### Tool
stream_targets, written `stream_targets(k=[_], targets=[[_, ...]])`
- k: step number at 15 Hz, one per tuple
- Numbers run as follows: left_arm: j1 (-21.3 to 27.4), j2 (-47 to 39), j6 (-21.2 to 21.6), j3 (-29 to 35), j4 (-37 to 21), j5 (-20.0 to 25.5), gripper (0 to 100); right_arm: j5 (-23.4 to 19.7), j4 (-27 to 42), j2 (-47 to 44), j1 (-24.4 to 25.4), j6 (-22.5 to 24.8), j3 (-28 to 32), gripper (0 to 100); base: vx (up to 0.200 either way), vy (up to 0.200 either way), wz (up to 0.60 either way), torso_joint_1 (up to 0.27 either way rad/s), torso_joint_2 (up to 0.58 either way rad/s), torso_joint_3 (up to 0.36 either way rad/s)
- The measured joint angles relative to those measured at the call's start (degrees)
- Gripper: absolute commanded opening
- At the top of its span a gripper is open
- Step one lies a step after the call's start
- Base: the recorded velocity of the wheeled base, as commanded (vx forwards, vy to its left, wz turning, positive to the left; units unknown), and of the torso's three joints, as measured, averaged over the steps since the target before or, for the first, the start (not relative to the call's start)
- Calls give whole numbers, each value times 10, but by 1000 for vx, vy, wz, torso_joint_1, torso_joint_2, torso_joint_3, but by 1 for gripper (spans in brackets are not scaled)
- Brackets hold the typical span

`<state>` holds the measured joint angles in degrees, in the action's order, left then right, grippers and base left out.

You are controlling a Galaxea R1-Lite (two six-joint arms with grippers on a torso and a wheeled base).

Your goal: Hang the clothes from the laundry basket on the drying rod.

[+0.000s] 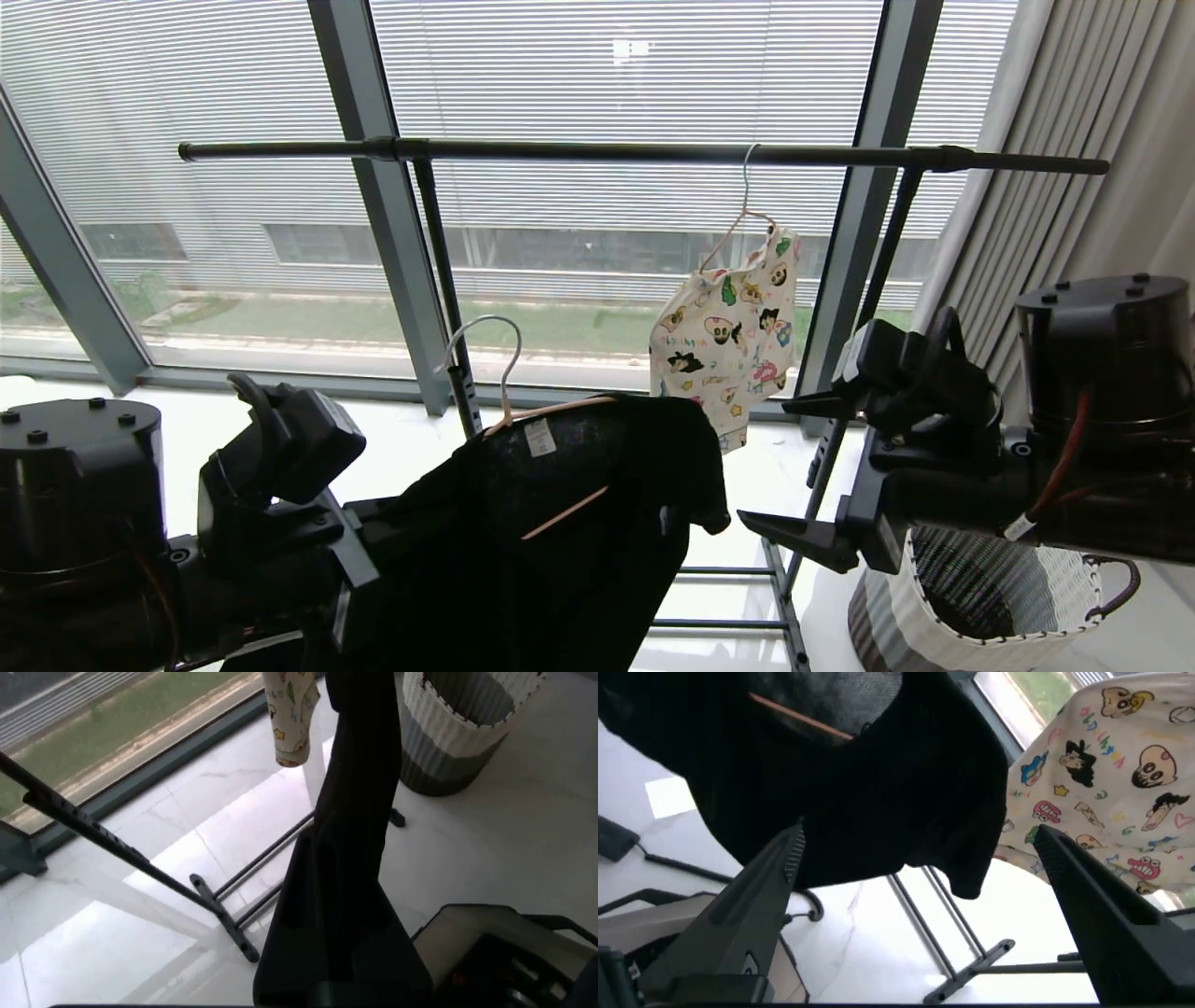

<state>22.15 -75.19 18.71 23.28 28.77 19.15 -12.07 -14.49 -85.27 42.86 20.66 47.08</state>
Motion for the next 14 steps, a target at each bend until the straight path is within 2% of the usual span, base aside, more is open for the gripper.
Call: stream_targets(k=[4, 7, 10, 14], targets=[[90, 0, 3, 11, 0, -3, 0, -34, 59, 19, -6, 54, 17, 100, 0, 0, 0, 0, 0, 0], [174, -1, 19, 13, 0, -17, 0, -86, 181, 32, -6, 117, 50, 100, 0, 0, 0, 0, 0, 0], [229, 0, 24, 13, 0, -25, 0, -125, 283, 45, -5, 170, 89, 100, 0, 0, 0, 0, 0, 0], [276, 0, 23, 13, 0, -54, 0, -137, 311, 47, 3, 185, 102, 100, 0, 0, 0, 0, 0, 0]])
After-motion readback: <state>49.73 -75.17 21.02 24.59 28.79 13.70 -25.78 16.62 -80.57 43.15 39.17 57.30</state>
